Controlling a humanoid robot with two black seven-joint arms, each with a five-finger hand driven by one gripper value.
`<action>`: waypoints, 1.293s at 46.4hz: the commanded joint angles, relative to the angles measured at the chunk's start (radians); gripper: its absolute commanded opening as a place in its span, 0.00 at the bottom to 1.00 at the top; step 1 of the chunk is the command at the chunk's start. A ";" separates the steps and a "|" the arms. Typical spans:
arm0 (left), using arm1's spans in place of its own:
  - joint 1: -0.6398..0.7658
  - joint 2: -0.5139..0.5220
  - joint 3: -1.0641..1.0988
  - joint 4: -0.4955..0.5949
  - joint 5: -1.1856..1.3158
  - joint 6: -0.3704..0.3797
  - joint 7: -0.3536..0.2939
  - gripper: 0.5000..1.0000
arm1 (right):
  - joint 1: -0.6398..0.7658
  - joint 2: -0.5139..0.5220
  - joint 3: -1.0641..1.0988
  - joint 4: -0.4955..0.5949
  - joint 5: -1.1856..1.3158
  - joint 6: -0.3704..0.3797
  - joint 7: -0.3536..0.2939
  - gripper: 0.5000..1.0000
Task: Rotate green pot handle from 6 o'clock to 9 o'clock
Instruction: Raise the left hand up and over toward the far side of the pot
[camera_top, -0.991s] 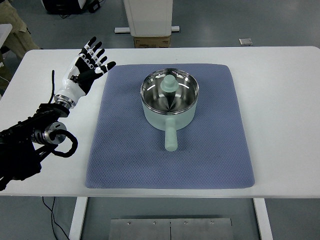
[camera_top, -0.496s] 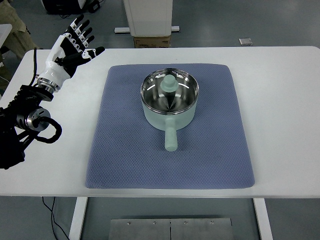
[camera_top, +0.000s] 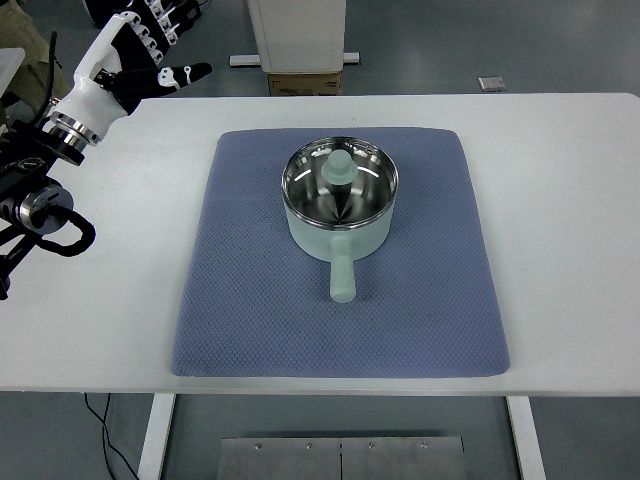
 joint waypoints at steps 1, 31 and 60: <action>-0.006 0.017 0.001 -0.029 0.028 0.000 0.000 1.00 | 0.000 0.000 0.000 0.000 0.000 0.000 0.000 1.00; -0.063 0.040 0.007 -0.156 0.270 0.002 0.000 1.00 | 0.000 0.000 0.000 0.000 0.000 0.000 0.000 1.00; -0.078 0.028 0.007 -0.179 0.390 -0.006 0.000 1.00 | 0.000 0.000 0.000 0.000 0.000 0.000 0.000 1.00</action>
